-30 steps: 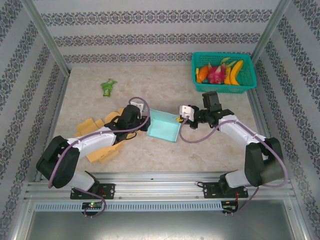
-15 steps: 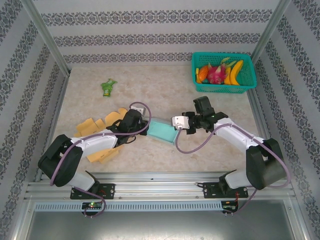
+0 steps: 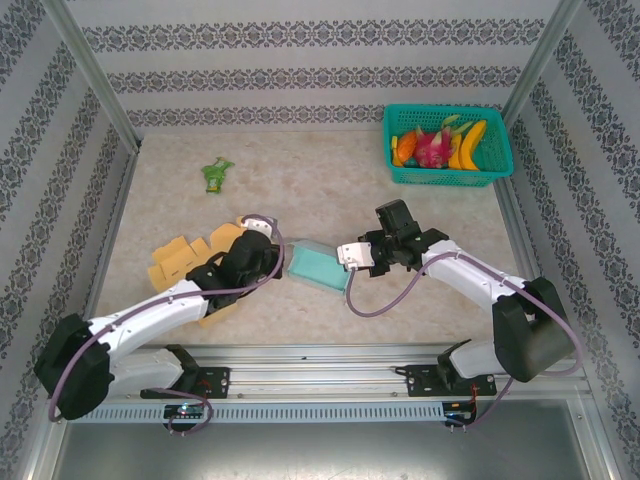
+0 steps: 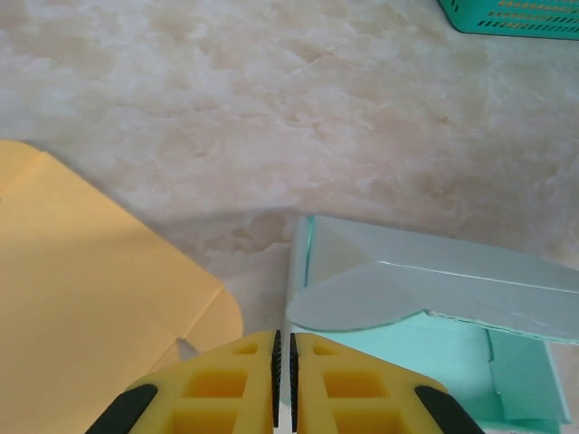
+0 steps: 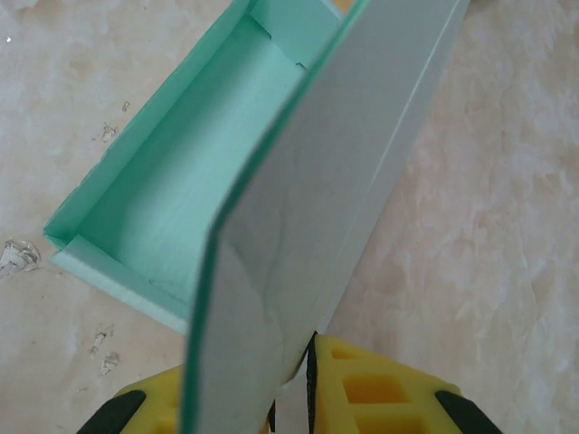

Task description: Fold the paper box

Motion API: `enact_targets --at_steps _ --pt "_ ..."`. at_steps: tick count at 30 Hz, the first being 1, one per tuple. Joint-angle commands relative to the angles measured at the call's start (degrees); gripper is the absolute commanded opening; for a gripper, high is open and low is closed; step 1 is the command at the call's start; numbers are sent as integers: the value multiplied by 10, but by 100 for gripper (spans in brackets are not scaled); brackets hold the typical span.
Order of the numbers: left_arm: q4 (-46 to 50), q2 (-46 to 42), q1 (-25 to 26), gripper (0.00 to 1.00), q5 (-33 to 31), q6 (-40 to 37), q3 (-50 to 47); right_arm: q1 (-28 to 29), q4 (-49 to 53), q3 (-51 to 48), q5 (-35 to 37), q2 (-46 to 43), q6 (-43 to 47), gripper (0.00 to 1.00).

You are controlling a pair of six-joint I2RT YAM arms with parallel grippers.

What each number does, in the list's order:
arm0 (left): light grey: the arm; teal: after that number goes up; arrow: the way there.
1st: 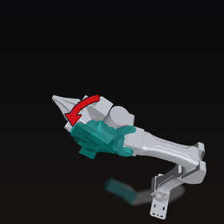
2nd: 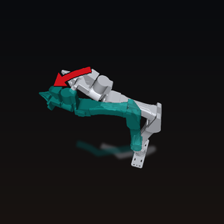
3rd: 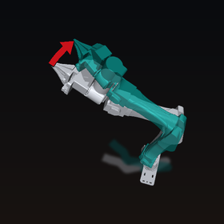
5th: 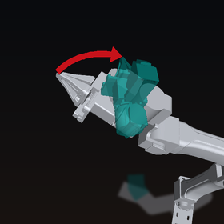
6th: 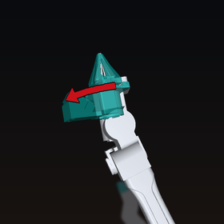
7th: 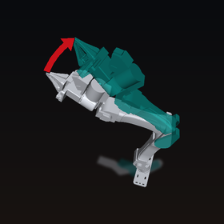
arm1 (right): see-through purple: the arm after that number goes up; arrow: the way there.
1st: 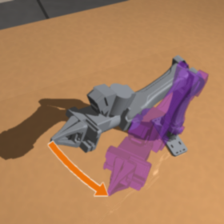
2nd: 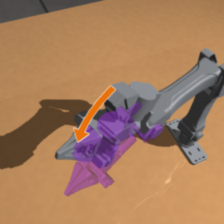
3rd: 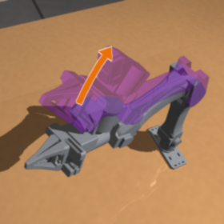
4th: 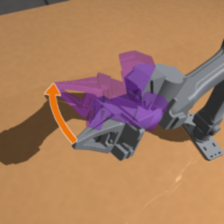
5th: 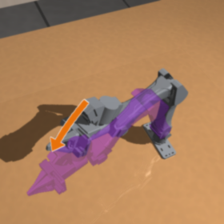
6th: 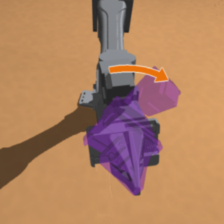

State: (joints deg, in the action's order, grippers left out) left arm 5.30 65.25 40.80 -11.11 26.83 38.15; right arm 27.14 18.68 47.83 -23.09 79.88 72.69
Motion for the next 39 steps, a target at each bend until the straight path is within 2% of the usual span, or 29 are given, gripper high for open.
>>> enact_targets --at_steps 1,5,12,20,25,33,35,39 --pt "67 -34 12 15 -53 -7 16 11 42 -7 27 -7 20 17" --pt "85 -29 13 22 -58 -16 57 23 55 -4 47 -9 27 23" --pt "100 69 26 28 -43 -28 129 41 70 3 66 -18 29 27" --pt "68 169 65 30 -69 -31 140 51 97 9 83 -32 26 36" --pt "50 200 74 29 -81 -22 123 52 117 13 95 -49 15 40" --pt "16 213 77 29 -86 -4 88 18 195 45 77 -117 -47 54" --pt "9 213 78 29 -89 0 82 10 189 40 69 -148 -73 56" --pt "-4 208 79 29 -92 7 66 -1 120 2 38 -225 -163 69"
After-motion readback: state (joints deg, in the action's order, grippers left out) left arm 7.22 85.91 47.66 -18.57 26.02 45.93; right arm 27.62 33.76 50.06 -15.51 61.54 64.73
